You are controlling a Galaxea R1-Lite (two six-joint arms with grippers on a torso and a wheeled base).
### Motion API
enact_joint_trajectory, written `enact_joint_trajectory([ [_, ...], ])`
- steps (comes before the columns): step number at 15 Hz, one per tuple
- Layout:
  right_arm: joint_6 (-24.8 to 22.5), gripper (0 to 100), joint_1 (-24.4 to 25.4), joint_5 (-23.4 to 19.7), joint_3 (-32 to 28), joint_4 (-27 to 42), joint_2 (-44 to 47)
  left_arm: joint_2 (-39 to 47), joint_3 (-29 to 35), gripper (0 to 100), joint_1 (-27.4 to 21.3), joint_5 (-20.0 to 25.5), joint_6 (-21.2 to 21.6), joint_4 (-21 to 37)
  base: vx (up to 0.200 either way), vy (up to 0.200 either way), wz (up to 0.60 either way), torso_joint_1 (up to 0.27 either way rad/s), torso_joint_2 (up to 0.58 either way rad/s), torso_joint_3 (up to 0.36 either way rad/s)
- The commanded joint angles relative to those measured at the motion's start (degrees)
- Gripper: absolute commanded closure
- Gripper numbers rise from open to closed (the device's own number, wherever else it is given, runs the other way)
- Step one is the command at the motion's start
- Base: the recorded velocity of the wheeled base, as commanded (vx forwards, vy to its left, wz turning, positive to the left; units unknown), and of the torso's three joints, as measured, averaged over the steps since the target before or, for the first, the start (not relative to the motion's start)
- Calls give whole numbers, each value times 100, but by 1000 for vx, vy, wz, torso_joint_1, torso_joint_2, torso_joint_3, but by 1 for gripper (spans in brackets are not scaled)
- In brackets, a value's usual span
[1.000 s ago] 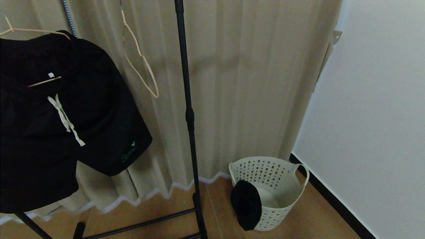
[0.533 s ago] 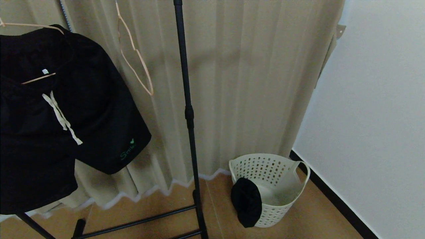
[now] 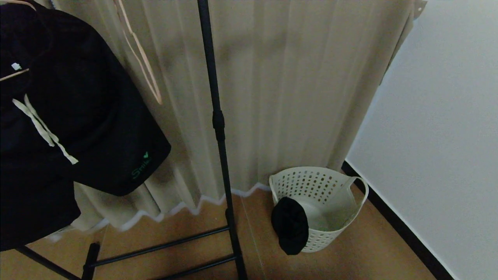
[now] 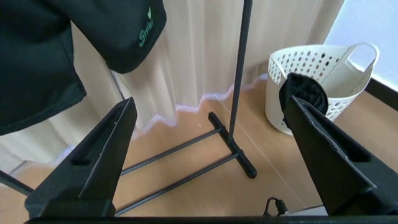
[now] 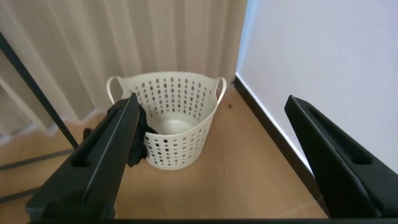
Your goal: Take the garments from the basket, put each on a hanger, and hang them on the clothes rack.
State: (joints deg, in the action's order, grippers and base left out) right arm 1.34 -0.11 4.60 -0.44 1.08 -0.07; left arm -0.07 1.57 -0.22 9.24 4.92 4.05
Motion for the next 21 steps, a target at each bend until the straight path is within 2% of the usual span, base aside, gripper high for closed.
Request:
enact_joint_trajectory([
  [1, 7, 0, 2, -3, 0, -3, 7, 7, 1, 0, -4, -1, 0, 0, 0, 0, 0, -7, 2, -193],
  [21, -29, 0, 2, 6, -53, 50, 7, 7, 1, 0, -4, -1, 0, 0, 0, 0, 0, 3, 1, -196],
])
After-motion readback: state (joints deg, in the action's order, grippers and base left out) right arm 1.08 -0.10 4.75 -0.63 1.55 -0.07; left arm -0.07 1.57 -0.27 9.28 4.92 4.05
